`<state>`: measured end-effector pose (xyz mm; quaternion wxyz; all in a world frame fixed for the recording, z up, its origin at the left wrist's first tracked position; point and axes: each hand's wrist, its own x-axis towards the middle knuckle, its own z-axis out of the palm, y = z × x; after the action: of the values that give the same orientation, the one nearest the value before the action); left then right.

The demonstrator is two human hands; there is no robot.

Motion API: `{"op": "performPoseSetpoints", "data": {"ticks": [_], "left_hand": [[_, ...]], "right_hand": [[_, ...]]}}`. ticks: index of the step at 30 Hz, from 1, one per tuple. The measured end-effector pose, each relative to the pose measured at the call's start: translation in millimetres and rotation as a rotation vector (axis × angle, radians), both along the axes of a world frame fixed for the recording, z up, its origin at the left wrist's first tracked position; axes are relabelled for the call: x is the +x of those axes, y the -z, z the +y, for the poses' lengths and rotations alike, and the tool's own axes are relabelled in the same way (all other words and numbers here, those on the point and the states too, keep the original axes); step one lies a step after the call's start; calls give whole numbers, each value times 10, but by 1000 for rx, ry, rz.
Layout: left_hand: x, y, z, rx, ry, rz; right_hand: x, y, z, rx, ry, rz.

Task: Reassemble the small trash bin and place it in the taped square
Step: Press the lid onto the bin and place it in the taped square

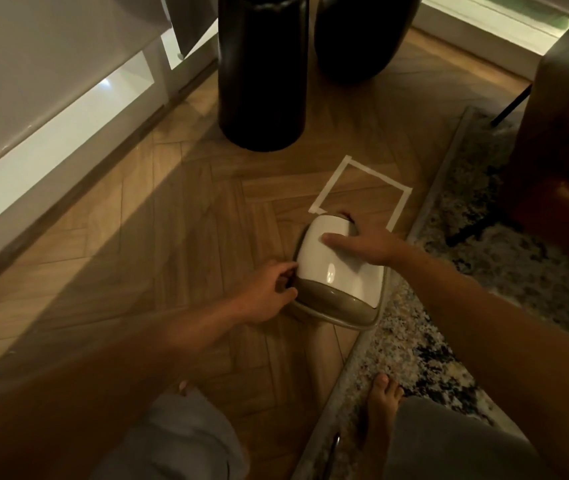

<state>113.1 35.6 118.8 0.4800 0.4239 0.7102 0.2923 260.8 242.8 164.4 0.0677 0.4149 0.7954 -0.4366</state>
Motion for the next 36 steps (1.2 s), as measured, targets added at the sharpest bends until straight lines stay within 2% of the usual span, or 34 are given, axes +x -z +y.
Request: {"op": "performPoseSetpoints", "data": {"ticks": [5,9,11,14,18,23,30,36], "left_hand": [[16,70,-21,-16,16,-85],[-61,146,2,-30,-54,-95],[-102,230,24,-73,-172,-134],[-29,313,88,-181,-443,-306],[153,434,138,-149,-591,-340],[356,586,49,-144,-685,-373],[507,685,-41,-109,-711,-422],[566,729,-48,-115,-671,-442]], "right_hand": [[-58,-33,90,-28,-107,-81],[-102,-42,24,148,-197,-155],[-187,-74,-54,243,-244,-145],[-405,-109,-62,291,-311,-182],[-757,-70,47,228,-513,-358],[-1131,-14,241,135,-573,-515],[-1326,291,406,42,-534,-568],[-1337,430,347,27,-484,-526]]}}
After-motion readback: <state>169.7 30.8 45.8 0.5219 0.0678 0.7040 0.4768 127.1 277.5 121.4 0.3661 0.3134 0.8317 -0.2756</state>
